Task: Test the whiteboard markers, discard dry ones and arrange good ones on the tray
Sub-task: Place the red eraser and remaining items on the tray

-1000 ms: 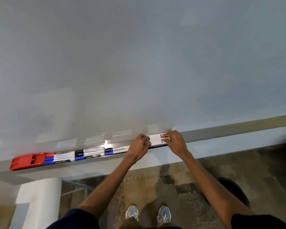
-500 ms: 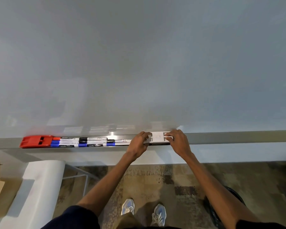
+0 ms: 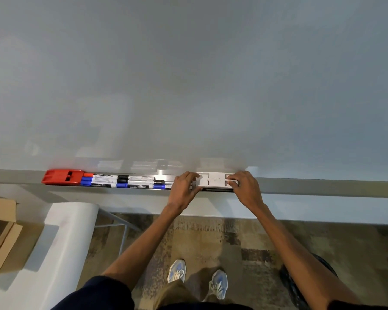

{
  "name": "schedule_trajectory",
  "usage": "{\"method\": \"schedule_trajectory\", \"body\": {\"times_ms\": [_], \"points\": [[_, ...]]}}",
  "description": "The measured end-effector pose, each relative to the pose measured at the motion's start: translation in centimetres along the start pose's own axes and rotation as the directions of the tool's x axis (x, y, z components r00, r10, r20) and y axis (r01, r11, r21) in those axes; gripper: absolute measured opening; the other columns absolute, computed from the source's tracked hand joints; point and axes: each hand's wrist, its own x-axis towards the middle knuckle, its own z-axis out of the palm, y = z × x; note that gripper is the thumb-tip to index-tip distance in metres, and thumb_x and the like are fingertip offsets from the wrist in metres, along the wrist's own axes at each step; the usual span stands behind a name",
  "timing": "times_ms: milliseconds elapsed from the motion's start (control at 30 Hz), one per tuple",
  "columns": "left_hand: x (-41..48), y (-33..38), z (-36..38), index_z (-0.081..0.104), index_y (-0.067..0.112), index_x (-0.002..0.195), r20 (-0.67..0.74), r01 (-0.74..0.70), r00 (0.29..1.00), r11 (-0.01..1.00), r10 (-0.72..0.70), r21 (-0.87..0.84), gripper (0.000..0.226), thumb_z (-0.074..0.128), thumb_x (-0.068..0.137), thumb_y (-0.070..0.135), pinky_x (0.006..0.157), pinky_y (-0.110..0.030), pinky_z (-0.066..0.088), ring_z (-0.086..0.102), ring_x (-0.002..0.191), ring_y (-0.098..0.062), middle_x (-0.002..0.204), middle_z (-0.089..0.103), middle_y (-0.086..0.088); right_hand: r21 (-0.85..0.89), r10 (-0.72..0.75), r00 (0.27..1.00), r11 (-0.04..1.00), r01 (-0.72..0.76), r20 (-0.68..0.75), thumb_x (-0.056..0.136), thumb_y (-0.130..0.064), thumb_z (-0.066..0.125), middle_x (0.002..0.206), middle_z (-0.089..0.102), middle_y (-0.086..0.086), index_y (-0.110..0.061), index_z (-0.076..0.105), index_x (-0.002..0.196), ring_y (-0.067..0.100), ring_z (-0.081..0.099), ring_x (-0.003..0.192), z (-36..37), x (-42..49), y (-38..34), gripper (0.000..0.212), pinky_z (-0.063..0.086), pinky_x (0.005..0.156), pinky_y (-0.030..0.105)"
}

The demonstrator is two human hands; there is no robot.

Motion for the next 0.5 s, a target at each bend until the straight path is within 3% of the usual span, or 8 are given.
{"method": "schedule_trajectory", "body": {"times_ms": [200,400,500], "points": [[-0.3,-0.9,-0.6,0.074,0.017,0.096,-0.013,-0.010,1.000,0.998,0.011,0.059,0.019,0.077,0.082,0.029,0.082,-0.034,0.048,0.062,0.089,-0.019,0.100,0.066,0.001,0.013,-0.028,0.999,1.000,0.028,0.037,0.090,-0.020,0.071,0.097,0.073,0.003,-0.013,0.078,0.103,0.020,0.061,0.094,0.5,0.7,-0.6,0.016,0.040,0.072,0.023],[-0.3,-0.9,-0.8,0.074,0.016,0.096,-0.008,-0.026,1.000,0.998,0.027,0.062,0.017,0.075,0.084,0.028,0.076,-0.027,0.043,0.061,0.089,-0.018,0.101,0.067,-0.001,-0.006,0.000,0.999,1.000,0.000,0.044,0.090,-0.023,0.070,0.103,0.072,0.002,-0.015,0.077,0.105,0.019,0.061,0.100,0.9,0.4,-0.6,0.017,0.047,0.076,0.029],[-0.3,-1.1,-0.4,0.075,0.016,0.097,0.013,-0.041,0.999,0.997,0.041,0.058,0.017,0.075,0.084,0.028,0.078,-0.032,0.052,0.062,0.087,-0.016,0.100,0.066,0.000,-0.024,-0.009,0.999,1.000,0.010,0.046,0.091,-0.022,0.070,0.103,0.072,0.002,-0.015,0.077,0.105,0.020,0.060,0.102,0.6,0.5,-0.6,0.017,0.047,0.077,0.030]]}}
